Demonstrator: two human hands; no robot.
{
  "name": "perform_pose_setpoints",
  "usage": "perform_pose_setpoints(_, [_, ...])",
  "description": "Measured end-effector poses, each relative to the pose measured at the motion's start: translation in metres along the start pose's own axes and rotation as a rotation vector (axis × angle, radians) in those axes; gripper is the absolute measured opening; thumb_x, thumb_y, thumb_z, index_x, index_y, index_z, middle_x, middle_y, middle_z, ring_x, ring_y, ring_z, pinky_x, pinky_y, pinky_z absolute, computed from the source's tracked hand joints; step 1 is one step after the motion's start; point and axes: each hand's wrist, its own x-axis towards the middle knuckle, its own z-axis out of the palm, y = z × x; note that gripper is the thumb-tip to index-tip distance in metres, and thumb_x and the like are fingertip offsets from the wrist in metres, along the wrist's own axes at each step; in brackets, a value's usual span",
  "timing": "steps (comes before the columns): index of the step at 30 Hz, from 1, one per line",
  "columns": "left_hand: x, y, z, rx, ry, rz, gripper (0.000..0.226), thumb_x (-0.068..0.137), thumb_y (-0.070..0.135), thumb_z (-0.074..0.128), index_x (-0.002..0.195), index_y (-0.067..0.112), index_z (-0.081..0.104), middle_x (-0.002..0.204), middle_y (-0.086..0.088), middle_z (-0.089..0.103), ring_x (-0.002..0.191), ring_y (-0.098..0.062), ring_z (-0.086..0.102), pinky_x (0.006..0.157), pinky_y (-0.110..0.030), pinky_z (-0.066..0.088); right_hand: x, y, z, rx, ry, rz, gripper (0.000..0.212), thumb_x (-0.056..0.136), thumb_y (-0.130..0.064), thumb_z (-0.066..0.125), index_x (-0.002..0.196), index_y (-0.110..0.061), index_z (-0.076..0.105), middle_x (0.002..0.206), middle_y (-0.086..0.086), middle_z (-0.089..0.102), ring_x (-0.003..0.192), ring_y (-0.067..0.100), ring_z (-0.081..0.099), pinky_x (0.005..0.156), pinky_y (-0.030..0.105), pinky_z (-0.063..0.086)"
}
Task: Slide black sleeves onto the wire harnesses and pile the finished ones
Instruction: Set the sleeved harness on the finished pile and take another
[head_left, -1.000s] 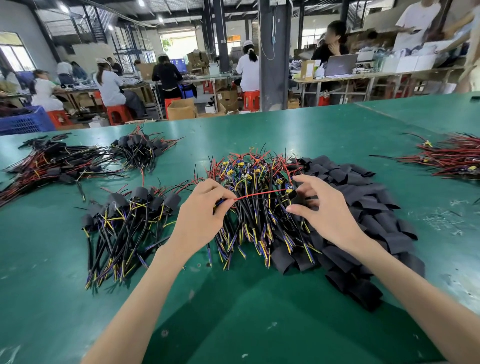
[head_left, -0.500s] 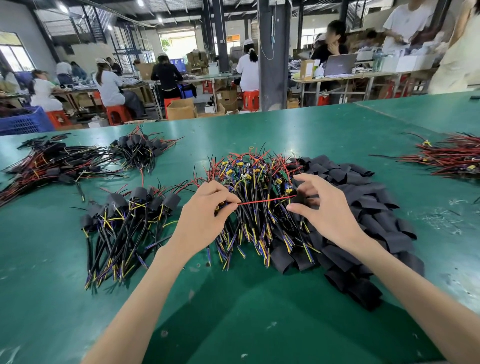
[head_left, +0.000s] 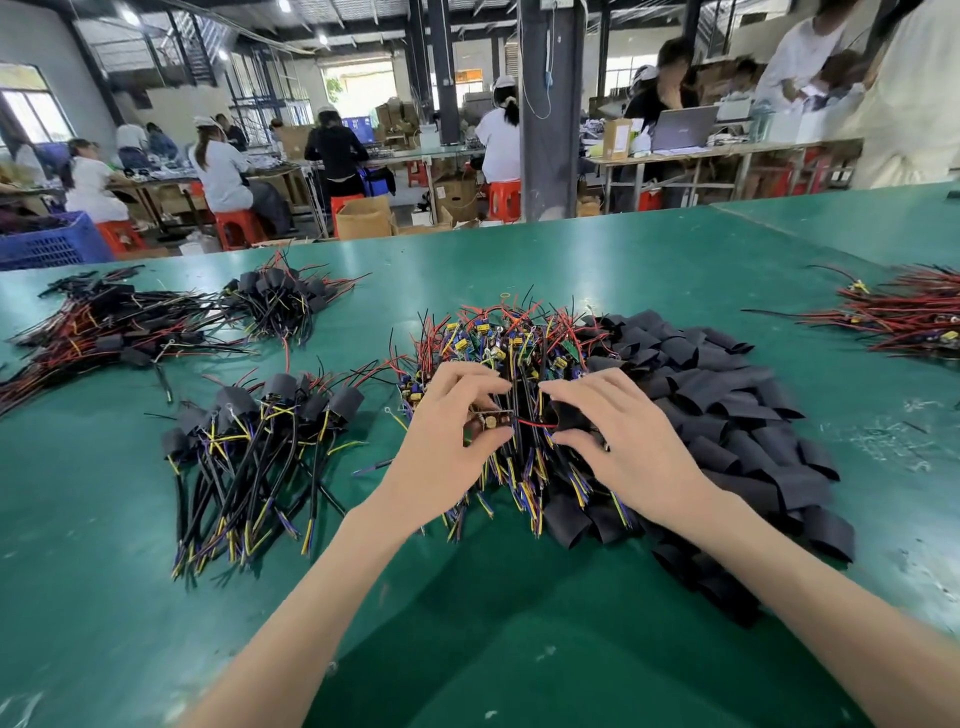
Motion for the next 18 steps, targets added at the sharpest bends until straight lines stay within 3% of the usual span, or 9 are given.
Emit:
perform_pose_setpoints(4, [-0.001,0.002,0.003,0.005,0.019,-0.039,0.018,0.08,0.006,0.073,0.098,0.008,0.07,0.109,0.0,0.054,0.097,-0.006,0.052,0.085,-0.014,0.039,0.0,-0.006,0.0,0.03,0.009,0.007,0.049,0.074,-0.008,0.078,0.12,-0.008,0.061,0.102,0.002,0.065,0.099,0.016,0.046,0.085,0.028,0.041])
perform_pose_setpoints(8, [-0.001,0.005,0.007,-0.097,-0.013,-0.141,0.022,0.078,0.013,0.075,0.099,0.018,0.07,0.093,0.003,0.063,0.083,-0.004,0.054,0.077,-0.011,0.039,0.0,-0.013,0.001,0.032,0.013,0.009,0.049,0.074,-0.007,0.077,0.12,-0.008,0.061,0.104,0.001,0.065,0.1,0.016,0.047,0.078,0.034,0.045])
perform_pose_setpoints(13, [-0.003,0.004,0.012,-0.307,-0.037,-0.311,0.027,0.073,0.014,0.08,0.088,0.027,0.062,0.08,0.0,0.068,0.074,-0.014,0.061,0.073,-0.025,0.048,-0.001,-0.016,0.003,0.02,0.012,-0.015,0.045,0.076,-0.004,0.074,0.12,-0.003,0.06,0.1,0.004,0.064,0.096,0.019,0.047,0.069,0.04,0.051])
perform_pose_setpoints(18, [-0.002,0.001,0.009,-0.314,-0.122,-0.264,0.033,0.077,0.005,0.075,0.087,0.034,0.063,0.082,0.008,0.069,0.077,-0.004,0.063,0.075,-0.012,0.047,-0.001,-0.013,0.001,0.09,-0.034,-0.002,0.048,0.076,-0.004,0.074,0.122,-0.004,0.058,0.096,0.006,0.064,0.094,0.018,0.047,0.079,0.031,0.041])
